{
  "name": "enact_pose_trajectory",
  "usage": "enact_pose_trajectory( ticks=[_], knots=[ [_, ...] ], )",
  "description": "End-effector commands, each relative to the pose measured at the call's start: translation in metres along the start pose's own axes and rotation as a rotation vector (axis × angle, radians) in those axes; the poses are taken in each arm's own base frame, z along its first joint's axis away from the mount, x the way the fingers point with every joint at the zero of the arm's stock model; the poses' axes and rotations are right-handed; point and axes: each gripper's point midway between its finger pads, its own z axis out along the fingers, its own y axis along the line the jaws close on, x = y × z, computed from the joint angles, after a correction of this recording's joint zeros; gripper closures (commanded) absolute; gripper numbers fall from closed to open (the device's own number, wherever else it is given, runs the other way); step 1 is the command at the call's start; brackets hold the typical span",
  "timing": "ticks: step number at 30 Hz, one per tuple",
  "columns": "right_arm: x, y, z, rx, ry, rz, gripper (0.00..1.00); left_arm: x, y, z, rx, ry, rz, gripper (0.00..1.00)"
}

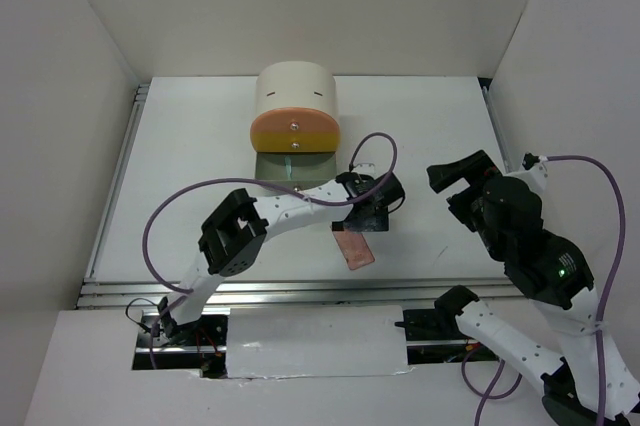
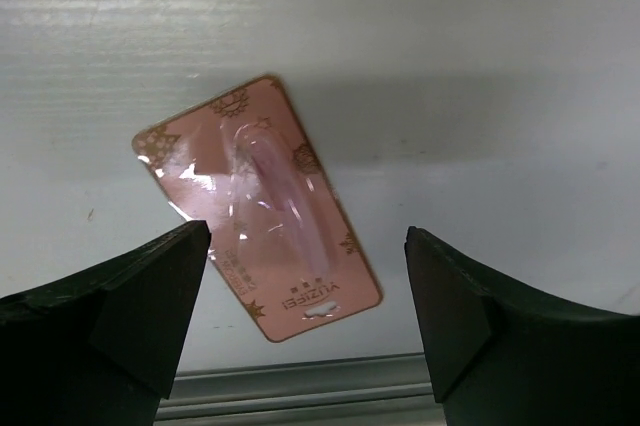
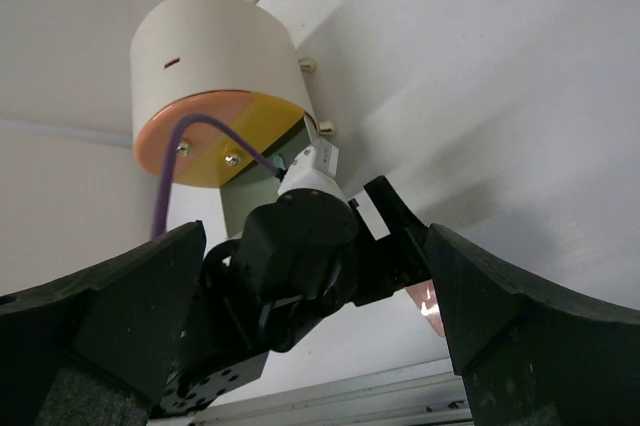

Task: Organize the makeup

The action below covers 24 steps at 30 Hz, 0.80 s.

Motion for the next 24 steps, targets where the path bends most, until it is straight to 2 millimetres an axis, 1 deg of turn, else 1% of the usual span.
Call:
enact_pose_trajectory(
  ticks=[1, 2, 5, 6, 9, 11, 12, 14, 16, 17, 20, 21, 22, 24],
  knots=[
    [-0.008, 0.003, -0.015, -0.038, 0.001, -0.041, 0.00, 0.008, 0.015, -0.001, -0.094, 0.000, -0.042, 0.08],
    [-0.008, 0.004, -0.016, -0.048, 0.002, -0.044, 0.00, 0.015, 0.021, 0.003, -0.116, 0.012, -0.039, 0.11],
    [-0.007, 0.006, -0.018, -0.075, 0.006, -0.062, 0.00, 0.023, 0.028, 0.012, -0.141, 0.025, -0.059, 0.17],
    [-0.007, 0.008, -0.019, -0.088, 0.006, -0.075, 0.00, 0.024, 0.027, 0.014, -0.144, 0.026, -0.064, 0.20],
    [-0.007, 0.011, -0.020, -0.109, 0.012, -0.097, 0.00, 0.034, 0.030, 0.027, -0.181, 0.057, -0.059, 0.24],
    [-0.007, 0.014, -0.021, -0.122, 0.017, -0.107, 0.00, 0.039, 0.030, 0.030, -0.198, 0.068, -0.057, 0.24],
    [-0.007, 0.015, -0.023, -0.134, 0.018, -0.114, 0.00, 0.043, 0.033, 0.035, -0.212, 0.078, -0.055, 0.23],
    [-0.007, 0.019, -0.025, -0.156, 0.022, -0.124, 0.00, 0.047, 0.034, 0.038, -0.227, 0.086, -0.065, 0.21],
    [-0.009, 0.021, -0.028, -0.174, 0.019, -0.128, 0.00, 0.052, 0.036, 0.039, -0.229, 0.091, -0.065, 0.22],
    [-0.009, 0.022, -0.028, -0.181, 0.019, -0.134, 0.00, 0.052, 0.035, 0.040, -0.224, 0.089, -0.074, 0.26],
    [-0.011, 0.025, -0.033, -0.196, 0.016, -0.142, 0.00, 0.056, 0.036, 0.039, -0.218, 0.098, -0.085, 0.44],
    [-0.012, 0.025, -0.033, -0.196, 0.012, -0.143, 0.00, 0.057, 0.037, 0.039, -0.220, 0.099, -0.085, 0.47],
    [-0.013, 0.026, -0.034, -0.201, 0.011, -0.145, 0.00, 0.057, 0.036, 0.038, -0.219, 0.098, -0.086, 0.52],
    [-0.016, 0.028, -0.038, -0.214, 0.003, -0.143, 0.00, 0.058, 0.035, 0.034, -0.223, 0.097, -0.075, 0.59]
  ],
)
